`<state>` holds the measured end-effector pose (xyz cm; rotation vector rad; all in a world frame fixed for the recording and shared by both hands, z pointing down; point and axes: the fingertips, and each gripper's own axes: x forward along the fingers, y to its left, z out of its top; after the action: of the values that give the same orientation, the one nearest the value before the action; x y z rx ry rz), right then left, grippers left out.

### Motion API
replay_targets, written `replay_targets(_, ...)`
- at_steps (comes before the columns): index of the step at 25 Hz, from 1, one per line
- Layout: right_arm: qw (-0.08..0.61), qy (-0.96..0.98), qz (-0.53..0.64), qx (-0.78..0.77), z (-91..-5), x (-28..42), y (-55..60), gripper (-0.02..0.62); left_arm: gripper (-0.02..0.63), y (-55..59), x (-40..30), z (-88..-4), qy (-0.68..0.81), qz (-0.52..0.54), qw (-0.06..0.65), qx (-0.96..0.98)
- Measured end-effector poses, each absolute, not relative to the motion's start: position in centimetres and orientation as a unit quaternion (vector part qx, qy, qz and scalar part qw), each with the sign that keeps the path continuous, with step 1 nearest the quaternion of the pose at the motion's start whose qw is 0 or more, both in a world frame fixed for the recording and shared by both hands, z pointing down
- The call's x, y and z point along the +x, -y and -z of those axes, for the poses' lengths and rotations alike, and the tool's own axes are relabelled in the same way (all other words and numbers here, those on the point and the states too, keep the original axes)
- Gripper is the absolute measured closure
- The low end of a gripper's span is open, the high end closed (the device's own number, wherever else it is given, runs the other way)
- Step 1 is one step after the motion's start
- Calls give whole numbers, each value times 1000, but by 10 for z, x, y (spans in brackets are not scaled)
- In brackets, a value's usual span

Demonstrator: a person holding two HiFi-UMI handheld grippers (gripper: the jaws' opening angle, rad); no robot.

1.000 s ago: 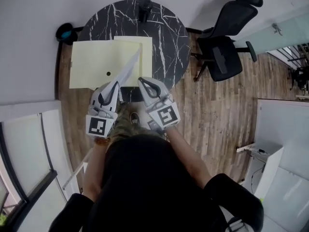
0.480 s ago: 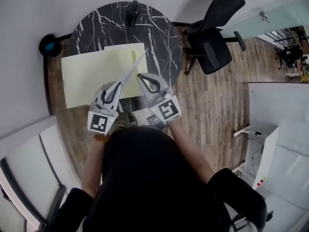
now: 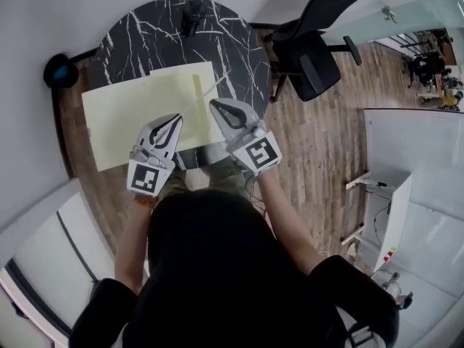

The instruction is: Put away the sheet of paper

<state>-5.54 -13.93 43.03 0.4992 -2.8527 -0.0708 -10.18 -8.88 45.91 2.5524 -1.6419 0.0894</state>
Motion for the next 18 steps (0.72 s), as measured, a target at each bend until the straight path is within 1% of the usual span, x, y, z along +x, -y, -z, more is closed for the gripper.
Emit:
replay_targets(4,116,977,5,179,-440,-44,158,597,595,96,-99,-463,517,-33,56,853)
replay_targets(8,139,977,4,165,-461,-45,168,597,595,97,-105,-476,503,-17,100,858)
replay_targets(11,133,981,5,140,-459,-55,170,597,595,99,-115,-489,508,-30,124,852)
replay_targets(14,123,983,8,136,-454,-61,177,597,595,104,-130,-515,508,-43,112,853)
replay_targets(18,115,980,-1,160,-454,-53,185,597,595,108,-139,-565,499,-99,139,849)
